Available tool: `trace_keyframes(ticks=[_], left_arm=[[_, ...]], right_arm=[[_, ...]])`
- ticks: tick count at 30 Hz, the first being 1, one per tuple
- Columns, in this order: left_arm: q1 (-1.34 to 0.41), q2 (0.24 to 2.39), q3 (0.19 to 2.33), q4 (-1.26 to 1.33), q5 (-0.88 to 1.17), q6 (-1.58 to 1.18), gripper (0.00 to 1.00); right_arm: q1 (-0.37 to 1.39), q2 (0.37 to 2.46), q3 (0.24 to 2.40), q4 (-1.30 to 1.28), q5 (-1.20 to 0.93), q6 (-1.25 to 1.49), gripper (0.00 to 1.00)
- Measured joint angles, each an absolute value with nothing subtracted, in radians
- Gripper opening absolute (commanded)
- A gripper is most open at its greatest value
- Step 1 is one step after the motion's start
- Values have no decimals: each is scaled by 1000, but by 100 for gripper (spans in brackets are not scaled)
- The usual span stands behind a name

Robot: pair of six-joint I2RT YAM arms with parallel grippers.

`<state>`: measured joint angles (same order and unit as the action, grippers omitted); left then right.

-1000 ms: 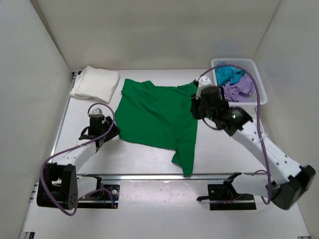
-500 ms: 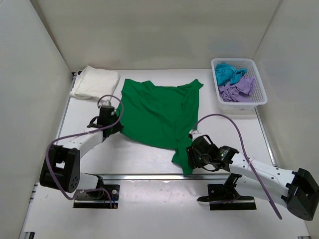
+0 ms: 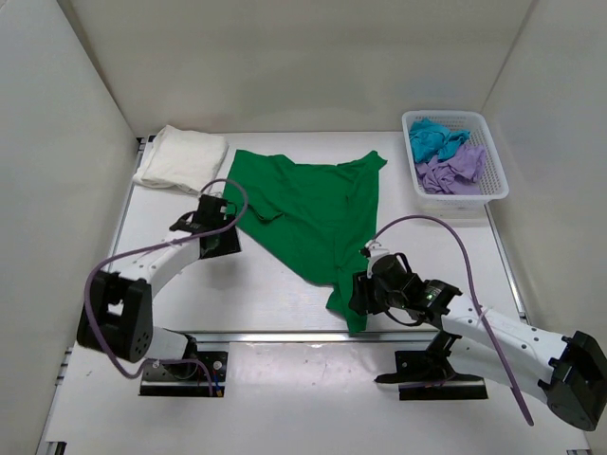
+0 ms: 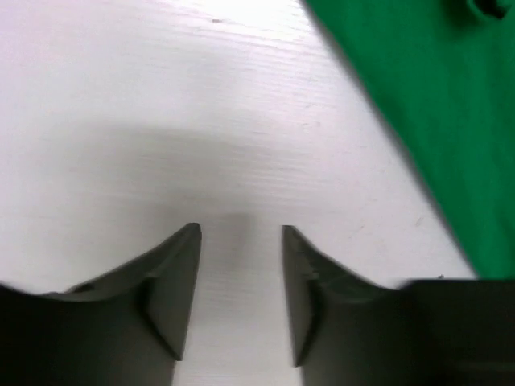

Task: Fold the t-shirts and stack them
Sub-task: Flatten out the tshirt

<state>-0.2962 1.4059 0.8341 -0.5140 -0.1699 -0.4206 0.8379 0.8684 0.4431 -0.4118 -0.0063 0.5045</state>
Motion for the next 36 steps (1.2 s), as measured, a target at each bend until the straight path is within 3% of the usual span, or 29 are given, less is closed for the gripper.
trace_keyframes(ticks=[1, 3, 5, 6, 7, 9, 10, 12, 17, 36], left_arm=[[-278, 1380, 794, -476, -152, -434, 32], [-255, 1316, 734, -430, -128, -461, 25], [-255, 1277, 704, -358, -111, -490, 10], [-262, 1267, 694, -315, -98, -515, 8], [-266, 1262, 686, -270, -83, -537, 10], [-275, 1262, 671, -176, -59, -593, 29], [-282, 1269, 667, -137, -58, -617, 45], [-299, 1302, 672, -64, -60, -664, 57], [-347, 1485, 765, 34, -50, -755, 54], [-358, 1756, 868, 145, -70, -944, 50]], right_arm=[[839, 871, 443, -409, -7, 505, 40], [839, 876, 443, -406, -9, 504, 34], [838, 882, 443, -403, -12, 503, 20], [839, 884, 443, -402, -13, 501, 13], [840, 885, 443, -402, -12, 502, 0], [842, 889, 443, -402, -13, 502, 0], [844, 892, 443, -402, -12, 505, 0], [844, 899, 443, -402, -12, 505, 4], [846, 909, 443, -397, -12, 505, 18], [862, 902, 445, -388, 0, 505, 20]])
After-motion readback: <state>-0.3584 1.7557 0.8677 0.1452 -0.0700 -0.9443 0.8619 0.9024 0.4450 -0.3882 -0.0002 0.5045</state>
